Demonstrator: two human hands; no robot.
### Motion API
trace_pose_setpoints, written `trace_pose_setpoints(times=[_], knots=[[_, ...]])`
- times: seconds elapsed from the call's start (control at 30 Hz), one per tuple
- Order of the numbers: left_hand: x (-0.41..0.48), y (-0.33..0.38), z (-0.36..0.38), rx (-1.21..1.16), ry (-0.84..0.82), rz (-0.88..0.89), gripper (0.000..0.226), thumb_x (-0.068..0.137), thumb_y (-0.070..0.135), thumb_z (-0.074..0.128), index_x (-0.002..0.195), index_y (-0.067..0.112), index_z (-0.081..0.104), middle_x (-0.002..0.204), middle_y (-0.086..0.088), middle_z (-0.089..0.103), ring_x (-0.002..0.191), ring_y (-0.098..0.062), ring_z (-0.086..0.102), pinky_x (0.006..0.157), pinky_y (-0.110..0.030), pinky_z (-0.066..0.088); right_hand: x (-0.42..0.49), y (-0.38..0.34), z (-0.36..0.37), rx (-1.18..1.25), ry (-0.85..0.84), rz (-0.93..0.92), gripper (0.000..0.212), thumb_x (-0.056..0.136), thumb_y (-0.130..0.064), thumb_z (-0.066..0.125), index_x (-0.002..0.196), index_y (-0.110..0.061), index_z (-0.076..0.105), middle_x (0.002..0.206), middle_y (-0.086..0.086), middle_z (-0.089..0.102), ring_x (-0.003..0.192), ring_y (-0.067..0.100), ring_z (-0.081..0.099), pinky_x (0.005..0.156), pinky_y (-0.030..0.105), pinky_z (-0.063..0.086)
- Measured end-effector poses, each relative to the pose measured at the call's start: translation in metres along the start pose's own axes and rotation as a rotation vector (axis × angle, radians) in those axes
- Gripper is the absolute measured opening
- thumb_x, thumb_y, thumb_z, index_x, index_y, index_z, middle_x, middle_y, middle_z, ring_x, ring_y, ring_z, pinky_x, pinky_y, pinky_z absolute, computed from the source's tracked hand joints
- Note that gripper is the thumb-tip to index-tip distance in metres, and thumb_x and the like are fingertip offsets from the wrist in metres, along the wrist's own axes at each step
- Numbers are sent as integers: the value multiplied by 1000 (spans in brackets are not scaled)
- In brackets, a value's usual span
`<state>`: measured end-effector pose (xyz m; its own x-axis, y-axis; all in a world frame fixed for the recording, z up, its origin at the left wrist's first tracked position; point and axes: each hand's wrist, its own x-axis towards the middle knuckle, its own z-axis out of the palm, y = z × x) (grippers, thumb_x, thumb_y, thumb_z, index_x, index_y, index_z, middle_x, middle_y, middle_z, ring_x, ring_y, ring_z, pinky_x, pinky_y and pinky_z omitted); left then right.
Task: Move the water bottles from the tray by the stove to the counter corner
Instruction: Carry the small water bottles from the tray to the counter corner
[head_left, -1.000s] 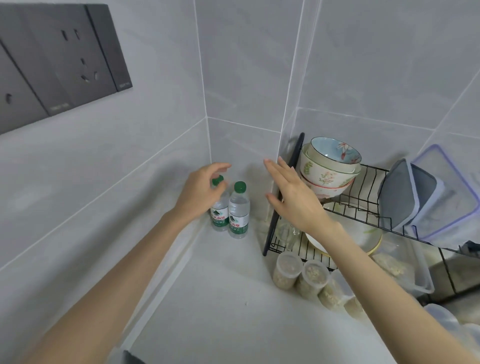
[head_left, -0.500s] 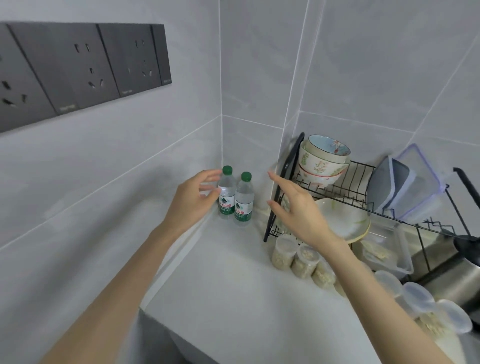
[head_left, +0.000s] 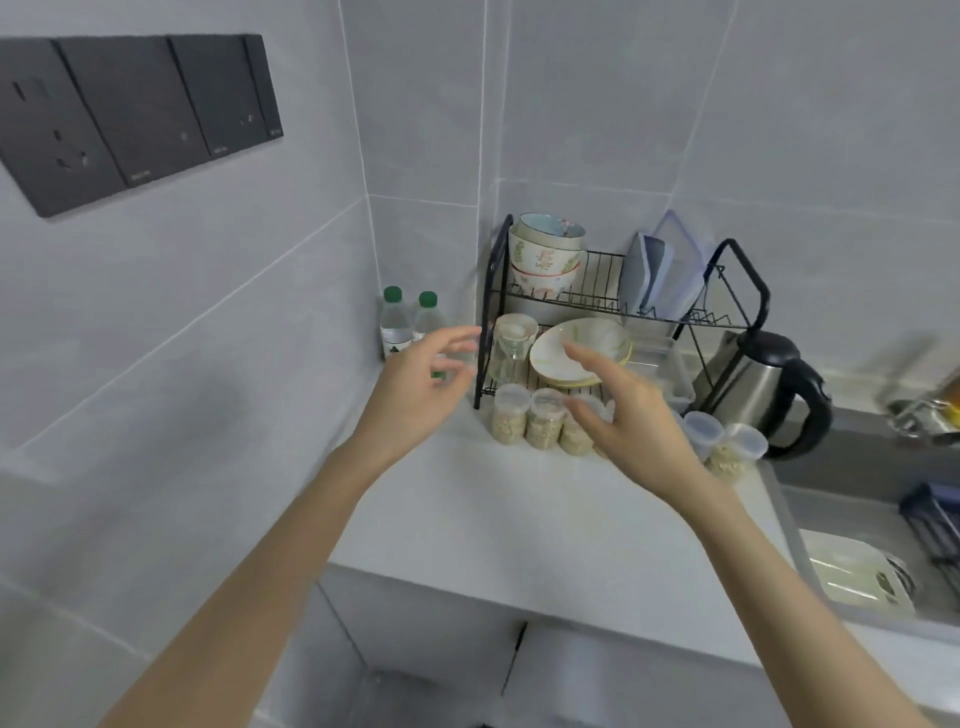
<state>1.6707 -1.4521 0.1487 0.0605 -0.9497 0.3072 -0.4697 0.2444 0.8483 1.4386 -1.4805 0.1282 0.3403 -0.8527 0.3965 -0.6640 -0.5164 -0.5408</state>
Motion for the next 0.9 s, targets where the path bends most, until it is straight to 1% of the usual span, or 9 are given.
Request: trace_pose_setpoints(times=[0.17,0.33,0.43,0.53,0.63,0.7,0.73,0.83,0.9], knots=[[-8,36,50,-10,-177,91,40,90,11,60,127,25,58,112,11,63,97,0,63,80,-6,47,-64,10,-54,-50,82,149,53,93,-25,59,143,-30,41,139,-8,53,127,10,48,102,28,41],[-18,86,120,-86,-334,200,39,89,10,61,124,25,59,112,7,65,94,-3,64,87,-15,50,-135,26,-113,-134,206,288,52,93,-26,59,142,-31,42,138,-10,54,125,9,51,100,31,45],[-37,127,176,-115,-457,277,39,89,10,62,125,25,59,110,9,66,96,-4,64,86,-16,50,-196,35,-158,-210,284,400,53,92,-25,61,142,-28,42,137,-9,54,125,8,50,98,22,41],[-65,165,229,-144,-570,339,38,89,12,61,123,29,60,109,12,66,96,-2,63,89,-22,51,-257,36,-199,-238,361,506,54,93,-23,60,143,-29,40,139,-10,52,126,3,47,99,22,41],[-101,205,279,-181,-679,371,38,90,13,60,124,28,59,112,12,66,97,-2,64,89,-25,52,-322,34,-239,-278,421,613,53,94,-25,59,143,-31,40,135,-16,51,100,-17,48,94,21,42],[-133,235,316,-201,-745,418,38,90,15,60,125,29,59,112,13,66,96,0,64,87,-21,52,-372,30,-266,-314,474,690,52,94,-27,58,143,-33,40,133,-16,51,85,-16,51,89,23,44],[-143,245,327,-212,-768,431,38,90,16,60,126,30,59,113,13,66,96,1,64,85,-18,51,-388,31,-274,-339,492,710,52,94,-28,58,142,-34,40,134,-14,52,88,-12,54,88,24,44],[-203,295,383,-241,-877,501,39,90,16,61,127,28,59,114,10,66,99,-3,63,88,-20,50,-473,29,-315,-415,572,803,51,93,-28,59,141,-33,41,140,-10,52,123,6,51,96,30,46],[-240,323,414,-261,-940,548,38,89,15,61,125,27,60,113,10,67,101,-2,63,90,-19,50,-524,27,-338,-460,601,852,52,93,-29,58,141,-32,41,140,-11,52,125,9,52,93,32,47]])
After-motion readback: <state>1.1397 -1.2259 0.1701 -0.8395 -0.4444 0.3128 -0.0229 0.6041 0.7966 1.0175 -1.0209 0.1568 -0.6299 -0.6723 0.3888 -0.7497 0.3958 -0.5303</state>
